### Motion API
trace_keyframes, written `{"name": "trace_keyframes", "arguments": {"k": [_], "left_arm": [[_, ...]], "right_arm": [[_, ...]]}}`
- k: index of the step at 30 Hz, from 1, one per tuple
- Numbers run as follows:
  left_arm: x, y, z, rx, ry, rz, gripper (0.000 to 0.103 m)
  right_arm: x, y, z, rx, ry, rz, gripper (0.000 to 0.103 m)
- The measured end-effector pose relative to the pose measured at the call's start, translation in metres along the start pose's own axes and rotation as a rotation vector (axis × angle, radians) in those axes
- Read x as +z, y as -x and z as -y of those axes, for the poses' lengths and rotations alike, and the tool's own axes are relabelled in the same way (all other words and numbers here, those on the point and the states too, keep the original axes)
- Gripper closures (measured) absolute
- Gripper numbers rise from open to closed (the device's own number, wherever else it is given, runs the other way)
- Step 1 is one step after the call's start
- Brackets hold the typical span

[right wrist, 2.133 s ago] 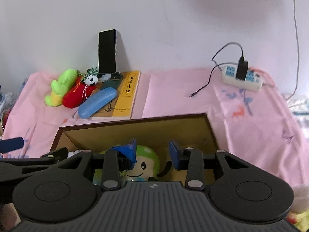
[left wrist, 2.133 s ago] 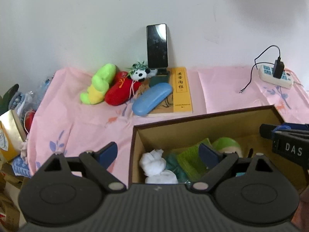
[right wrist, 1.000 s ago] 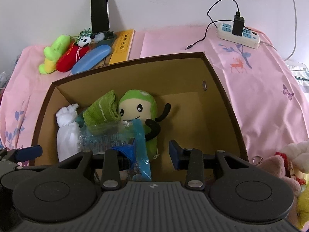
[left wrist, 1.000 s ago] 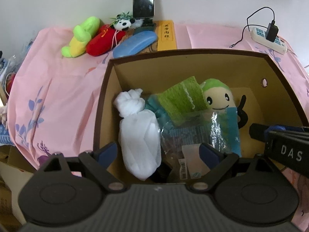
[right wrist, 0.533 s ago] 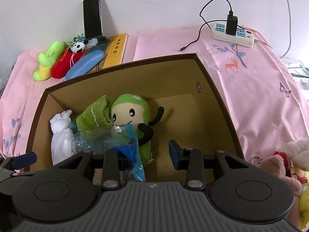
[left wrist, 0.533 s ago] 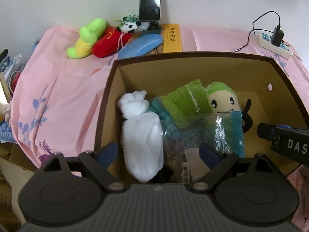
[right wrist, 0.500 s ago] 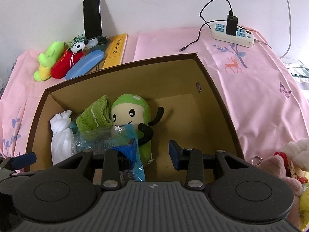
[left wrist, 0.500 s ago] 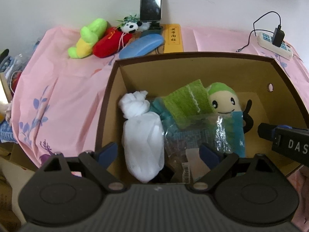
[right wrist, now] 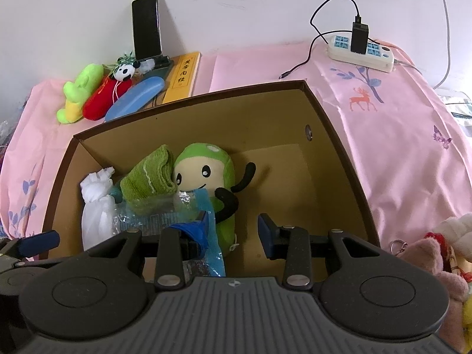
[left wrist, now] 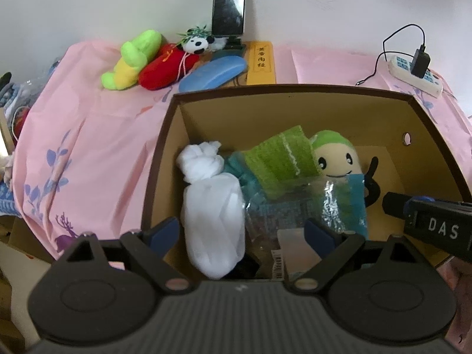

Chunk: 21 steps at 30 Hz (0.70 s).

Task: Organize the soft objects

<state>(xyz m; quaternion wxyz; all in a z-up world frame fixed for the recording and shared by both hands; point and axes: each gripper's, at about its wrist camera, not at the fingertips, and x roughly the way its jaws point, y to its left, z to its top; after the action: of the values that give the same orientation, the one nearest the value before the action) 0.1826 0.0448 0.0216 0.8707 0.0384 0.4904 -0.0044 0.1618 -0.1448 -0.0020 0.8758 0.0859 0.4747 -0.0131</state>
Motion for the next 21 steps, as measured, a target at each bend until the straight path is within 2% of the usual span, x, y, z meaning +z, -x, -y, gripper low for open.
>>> {"name": "trace_keyframes", "arguments": {"k": [9,21], "left_arm": [[-0.001,-0.009,0.003,0.002,-0.010,-0.039,0.009],[-0.003,-0.012,0.005,0.003,-0.020,-0.048,0.009]], "right_arm": [[-0.002,-0.003,0.001,0.006,0.002,-0.009,0.084],[-0.004,-0.005,0.005,0.013,-0.015,-0.015,0.084]]}}
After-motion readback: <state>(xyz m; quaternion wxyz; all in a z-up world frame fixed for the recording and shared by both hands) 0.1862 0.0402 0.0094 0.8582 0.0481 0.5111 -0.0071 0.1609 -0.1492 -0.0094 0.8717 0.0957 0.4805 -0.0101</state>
